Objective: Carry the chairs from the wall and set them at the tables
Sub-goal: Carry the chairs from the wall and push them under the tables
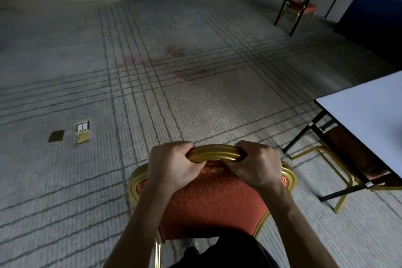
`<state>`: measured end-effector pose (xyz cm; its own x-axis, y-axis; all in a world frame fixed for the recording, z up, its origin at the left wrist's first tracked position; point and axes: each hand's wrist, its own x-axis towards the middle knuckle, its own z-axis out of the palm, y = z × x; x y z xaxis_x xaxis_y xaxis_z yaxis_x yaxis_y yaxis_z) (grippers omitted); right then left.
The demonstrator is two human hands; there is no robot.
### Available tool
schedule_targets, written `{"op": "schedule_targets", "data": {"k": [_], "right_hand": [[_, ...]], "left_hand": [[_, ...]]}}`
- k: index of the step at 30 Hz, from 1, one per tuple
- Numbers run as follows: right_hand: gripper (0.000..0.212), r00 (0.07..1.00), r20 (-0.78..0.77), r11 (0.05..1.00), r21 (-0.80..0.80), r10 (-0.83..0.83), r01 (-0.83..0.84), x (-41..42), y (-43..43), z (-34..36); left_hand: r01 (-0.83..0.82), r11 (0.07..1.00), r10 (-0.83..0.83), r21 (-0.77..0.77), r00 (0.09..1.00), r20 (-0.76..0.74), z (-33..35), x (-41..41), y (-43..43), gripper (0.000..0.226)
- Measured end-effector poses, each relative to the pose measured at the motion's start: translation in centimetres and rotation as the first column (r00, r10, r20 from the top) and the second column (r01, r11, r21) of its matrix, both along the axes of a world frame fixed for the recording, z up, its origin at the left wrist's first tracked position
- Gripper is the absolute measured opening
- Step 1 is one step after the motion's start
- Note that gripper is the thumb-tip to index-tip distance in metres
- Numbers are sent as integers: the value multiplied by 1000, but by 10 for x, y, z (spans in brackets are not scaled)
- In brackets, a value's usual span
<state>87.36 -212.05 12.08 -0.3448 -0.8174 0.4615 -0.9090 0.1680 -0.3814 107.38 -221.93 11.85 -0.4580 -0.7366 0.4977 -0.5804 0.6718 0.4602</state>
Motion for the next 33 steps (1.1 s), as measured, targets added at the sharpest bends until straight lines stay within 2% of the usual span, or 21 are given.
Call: {"op": "schedule_targets", "data": {"k": [8, 16, 22, 28, 33], "right_hand": [[47, 999, 8, 999, -29, -35, 35, -70, -133, -2], [51, 997, 68, 999, -4, -36, 36, -181, -288, -10], [43, 997, 58, 999, 7, -40, 40, -259, -390, 12], [41, 996, 54, 997, -9, -78, 78, -326, -474, 16], [43, 993, 17, 993, 0, -114, 114, -395, -575, 12]], "left_hand": [[36, 999, -36, -23, 999, -4, 7, -75, -137, 42], [29, 998, -28, -64, 999, 19, 7, -182, -291, 47], [21, 992, -17, -124, 999, 40, 27, -262, -395, 46], [80, 993, -78, -91, 997, 26, 28, -333, -486, 47], [111, 990, -112, -88, 994, -3, 17, -406, -595, 44]]}}
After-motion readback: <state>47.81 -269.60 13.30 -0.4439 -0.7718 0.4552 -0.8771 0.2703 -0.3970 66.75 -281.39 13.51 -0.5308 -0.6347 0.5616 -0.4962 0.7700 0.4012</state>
